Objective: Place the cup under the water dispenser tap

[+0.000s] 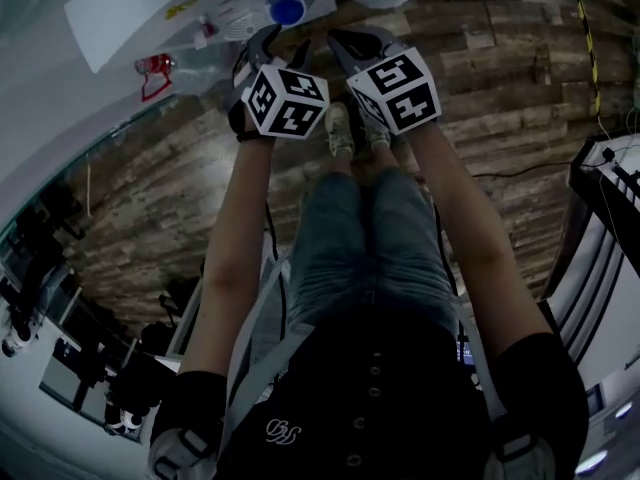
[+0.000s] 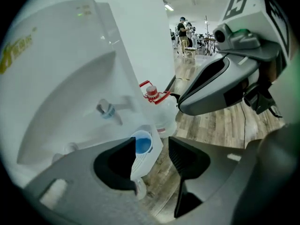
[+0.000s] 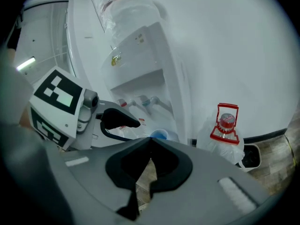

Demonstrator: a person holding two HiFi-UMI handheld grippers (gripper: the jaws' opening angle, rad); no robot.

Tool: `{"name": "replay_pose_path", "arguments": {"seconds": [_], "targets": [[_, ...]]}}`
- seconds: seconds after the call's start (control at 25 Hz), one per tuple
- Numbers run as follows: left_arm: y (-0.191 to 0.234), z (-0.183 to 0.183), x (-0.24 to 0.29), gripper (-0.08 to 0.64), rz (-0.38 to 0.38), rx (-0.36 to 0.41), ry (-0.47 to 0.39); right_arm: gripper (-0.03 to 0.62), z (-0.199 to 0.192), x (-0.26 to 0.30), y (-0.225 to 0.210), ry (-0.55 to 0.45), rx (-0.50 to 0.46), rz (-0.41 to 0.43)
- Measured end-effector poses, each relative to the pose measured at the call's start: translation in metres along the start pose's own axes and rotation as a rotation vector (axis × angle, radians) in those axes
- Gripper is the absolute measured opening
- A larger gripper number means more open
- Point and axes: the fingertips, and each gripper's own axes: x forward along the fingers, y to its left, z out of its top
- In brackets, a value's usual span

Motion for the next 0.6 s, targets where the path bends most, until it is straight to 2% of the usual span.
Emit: {"name": "replay_pose_path", "arguments": {"seconds": [0.36,0.6], "targets": [[0.011,0.040,-0.075,0.222,-0.003,-0.151,-0.109,-0.004,0.041,-0.040,0.029,-0.024,-0.066,0.008],[0.012,0.051,-0.119,0.222,-0.014,-0.253,-0.162,-0.004,0.073,-0.063,0.041,-0.054,-0.116,0.017]]}}
